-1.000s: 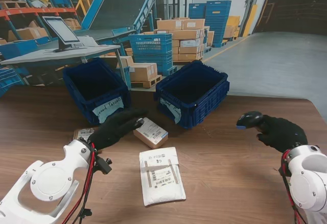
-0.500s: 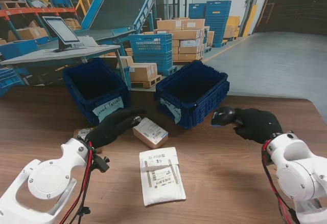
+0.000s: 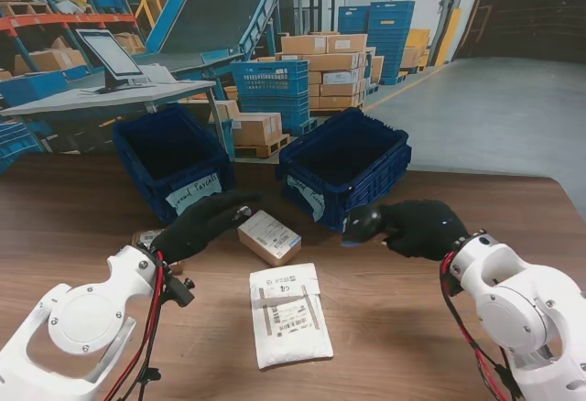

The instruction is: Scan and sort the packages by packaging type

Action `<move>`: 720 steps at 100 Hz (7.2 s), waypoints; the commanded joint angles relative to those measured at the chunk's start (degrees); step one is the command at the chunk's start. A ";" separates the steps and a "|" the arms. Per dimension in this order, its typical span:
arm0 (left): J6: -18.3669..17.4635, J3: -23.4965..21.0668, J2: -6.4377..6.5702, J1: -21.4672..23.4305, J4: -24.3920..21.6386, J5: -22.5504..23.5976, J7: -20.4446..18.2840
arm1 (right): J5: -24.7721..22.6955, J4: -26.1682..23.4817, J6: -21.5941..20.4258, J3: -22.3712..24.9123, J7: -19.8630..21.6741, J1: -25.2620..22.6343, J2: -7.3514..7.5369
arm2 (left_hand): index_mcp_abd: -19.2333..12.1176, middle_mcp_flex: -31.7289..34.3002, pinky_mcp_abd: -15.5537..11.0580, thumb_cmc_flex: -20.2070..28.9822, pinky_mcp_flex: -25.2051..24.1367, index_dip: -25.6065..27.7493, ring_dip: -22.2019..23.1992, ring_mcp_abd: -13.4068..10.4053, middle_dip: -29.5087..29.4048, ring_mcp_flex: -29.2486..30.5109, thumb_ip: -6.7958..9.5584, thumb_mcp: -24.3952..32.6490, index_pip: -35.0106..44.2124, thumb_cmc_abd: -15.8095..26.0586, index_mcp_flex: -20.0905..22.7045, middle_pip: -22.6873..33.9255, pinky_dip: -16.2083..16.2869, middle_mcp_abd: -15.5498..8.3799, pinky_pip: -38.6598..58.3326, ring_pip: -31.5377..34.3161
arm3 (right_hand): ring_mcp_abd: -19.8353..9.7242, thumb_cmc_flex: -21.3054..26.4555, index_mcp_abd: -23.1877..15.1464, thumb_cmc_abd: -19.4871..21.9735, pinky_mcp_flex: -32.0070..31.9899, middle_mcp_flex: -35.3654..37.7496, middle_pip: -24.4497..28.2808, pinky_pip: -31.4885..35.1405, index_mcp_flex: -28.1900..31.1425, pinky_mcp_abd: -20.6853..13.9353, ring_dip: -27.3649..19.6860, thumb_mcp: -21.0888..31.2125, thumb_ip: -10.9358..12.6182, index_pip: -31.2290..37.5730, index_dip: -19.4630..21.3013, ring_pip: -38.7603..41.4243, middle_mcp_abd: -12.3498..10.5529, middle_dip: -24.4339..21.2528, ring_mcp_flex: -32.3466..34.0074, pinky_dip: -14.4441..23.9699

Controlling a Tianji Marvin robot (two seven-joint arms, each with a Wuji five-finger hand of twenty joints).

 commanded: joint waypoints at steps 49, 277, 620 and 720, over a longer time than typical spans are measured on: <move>-0.11 -0.20 -0.19 0.15 -0.12 -0.32 -0.86 | 0.36 4.34 -10.51 -6.90 4.01 4.97 1.19 | -2.05 0.12 -0.71 -0.71 0.33 0.40 -0.12 -0.23 -0.54 -0.57 0.05 -2.52 0.49 2.01 0.64 -0.02 0.46 -1.15 -1.34 -1.28 | -1.40 5.65 -6.25 6.00 -0.94 -0.90 -0.33 -0.98 4.08 -0.38 -0.28 7.38 -1.15 1.94 1.55 -0.27 -1.16 -0.26 -0.70 0.52; 0.48 -0.86 -0.25 -0.25 0.23 -1.49 -1.17 | 6.78 26.37 -15.89 -31.74 0.17 23.14 1.57 | -2.07 0.02 -0.69 -0.76 0.44 0.42 -0.12 -0.23 -0.56 -0.60 0.05 -2.52 0.50 2.07 0.67 -0.05 0.50 -1.08 -1.22 -1.30 | -1.27 5.51 -6.40 6.24 -2.26 -1.62 0.46 -1.89 3.53 -0.81 -0.29 7.14 -0.65 2.04 1.59 0.14 -1.16 -0.10 -1.79 0.82; -6.93 22.12 3.37 -20.44 26.43 -9.45 -23.01 | 15.75 -4.32 4.42 0.56 -3.16 -4.12 -1.67 | -1.71 -2.59 -2.57 0.80 -1.06 0.22 -0.04 -1.60 -0.31 -2.56 -0.05 -2.56 -0.12 2.79 -1.96 -0.34 1.00 -1.76 -2.40 -1.83 | -0.59 6.01 -5.88 5.46 -2.38 -1.14 -0.80 -2.22 4.30 -0.09 -0.52 7.18 -0.78 1.63 1.62 -0.88 -0.91 0.10 -1.77 0.71; -4.26 18.14 2.68 -18.33 26.11 -9.14 -20.71 | 16.00 -4.24 4.23 0.46 -2.78 -3.76 -1.61 | -1.18 -2.32 -2.70 1.32 -0.85 0.17 0.13 -1.67 -0.13 -2.23 -0.12 -2.63 -0.21 2.67 -1.91 -0.16 1.75 -1.34 -3.01 -1.68 | -0.43 6.02 -5.88 5.51 -2.45 -1.13 -0.90 -2.18 4.26 0.00 -0.53 7.10 -0.75 1.59 1.61 -0.93 -0.89 0.12 -1.85 0.75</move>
